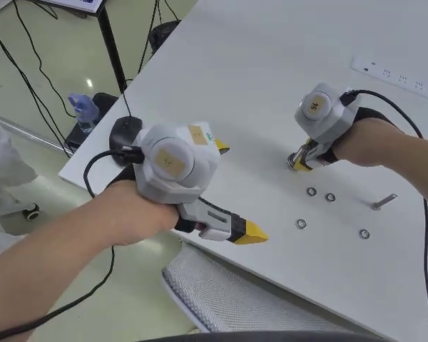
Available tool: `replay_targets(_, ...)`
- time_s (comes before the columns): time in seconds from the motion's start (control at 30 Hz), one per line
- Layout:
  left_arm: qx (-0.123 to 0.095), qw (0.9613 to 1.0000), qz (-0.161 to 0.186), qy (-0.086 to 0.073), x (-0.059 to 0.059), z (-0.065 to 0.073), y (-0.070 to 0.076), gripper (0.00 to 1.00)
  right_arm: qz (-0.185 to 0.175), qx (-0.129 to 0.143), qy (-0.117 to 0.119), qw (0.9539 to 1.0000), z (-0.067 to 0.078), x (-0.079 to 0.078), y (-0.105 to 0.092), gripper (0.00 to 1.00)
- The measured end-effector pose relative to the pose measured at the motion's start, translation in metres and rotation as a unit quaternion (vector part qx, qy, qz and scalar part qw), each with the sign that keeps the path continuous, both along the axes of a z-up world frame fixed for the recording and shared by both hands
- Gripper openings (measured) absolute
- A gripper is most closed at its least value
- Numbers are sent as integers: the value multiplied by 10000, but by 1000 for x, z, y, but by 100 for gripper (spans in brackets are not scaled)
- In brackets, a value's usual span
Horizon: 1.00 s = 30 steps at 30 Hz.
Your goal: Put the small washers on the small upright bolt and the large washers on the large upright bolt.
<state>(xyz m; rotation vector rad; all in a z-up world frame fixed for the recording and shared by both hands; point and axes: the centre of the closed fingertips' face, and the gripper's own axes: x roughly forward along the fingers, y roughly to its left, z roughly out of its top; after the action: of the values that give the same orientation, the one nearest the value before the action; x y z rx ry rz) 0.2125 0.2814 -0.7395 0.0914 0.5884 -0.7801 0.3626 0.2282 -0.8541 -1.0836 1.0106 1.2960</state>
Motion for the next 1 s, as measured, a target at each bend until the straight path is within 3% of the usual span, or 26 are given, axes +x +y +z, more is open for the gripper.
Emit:
replay_targets(0.57, 18, 10000, -19, 11, -1, 0, 1, 92, -51, -1, -3, 10000, 1, -3, 0, 21)
replay_targets(1.0, 40, 10000, -73, 28, -2, 0, 1, 91, -73, -21, 30, 10000, -8, 6, 1, 22)
